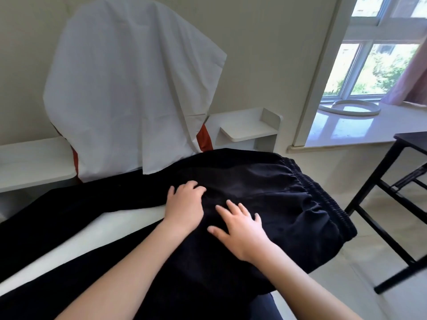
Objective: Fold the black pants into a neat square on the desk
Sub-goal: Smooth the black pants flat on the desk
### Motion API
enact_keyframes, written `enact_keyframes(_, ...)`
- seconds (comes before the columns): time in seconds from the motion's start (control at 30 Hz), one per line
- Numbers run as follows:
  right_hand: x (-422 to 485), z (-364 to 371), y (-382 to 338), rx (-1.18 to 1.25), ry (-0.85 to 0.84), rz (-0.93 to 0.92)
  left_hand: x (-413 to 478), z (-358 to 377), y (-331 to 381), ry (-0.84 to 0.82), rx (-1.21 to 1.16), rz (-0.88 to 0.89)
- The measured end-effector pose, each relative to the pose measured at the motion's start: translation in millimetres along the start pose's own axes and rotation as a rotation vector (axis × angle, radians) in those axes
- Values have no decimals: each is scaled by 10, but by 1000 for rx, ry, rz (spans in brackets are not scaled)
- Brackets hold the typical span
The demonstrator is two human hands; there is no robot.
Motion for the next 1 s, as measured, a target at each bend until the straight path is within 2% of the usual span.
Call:
enact_keyframes(0.1,-53,-457,244,-23,237,1,-172,-2,411,4,-137,140)
enact_keyframes(0.17,-80,-665,493,-102,311,63,-224,73,564,-62,-158,156)
enact_keyframes(0.3,-131,-783,1082,-207,245,221,-353,438,703,-355,-41,134)
enact_keyframes(0.37,-193,-770,1313,-222,201,248,-391,541,755,-408,40,133)
enact_keyframes(0.5,-267,-756,1485,-214,178,226,-345,552,805,-421,66,57)
enact_keyframes(0.6,-262,-945,1453,-221,314,199,-245,360,864,-274,125,-4)
enact_keyframes(0.67,-279,-966,1449,-259,330,182,-198,305,1053,-178,104,77)
enact_keyframes(0.73,-285,-849,1510,-267,234,177,-229,451,1268,-255,1,206)
enact_keyframes(0.8,-304,-775,1568,-241,152,161,-301,655,1351,-384,-33,255)
enact_keyframes(0.93,-474,-911,1528,-154,169,-39,-330,785,1323,-373,1,256)
enact_keyframes(1.0,-639,-923,1550,-195,172,-144,-321,794,1315,-360,9,251)
Point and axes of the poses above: each hand's wrist, its own x-axis towards the middle knuckle, its own z-axis out of the palm, y = z × x, the point moved 10 cm from there along x, towards the middle knuckle, and after that the axes turned 10 degrees about x, right-handed, at the moved point
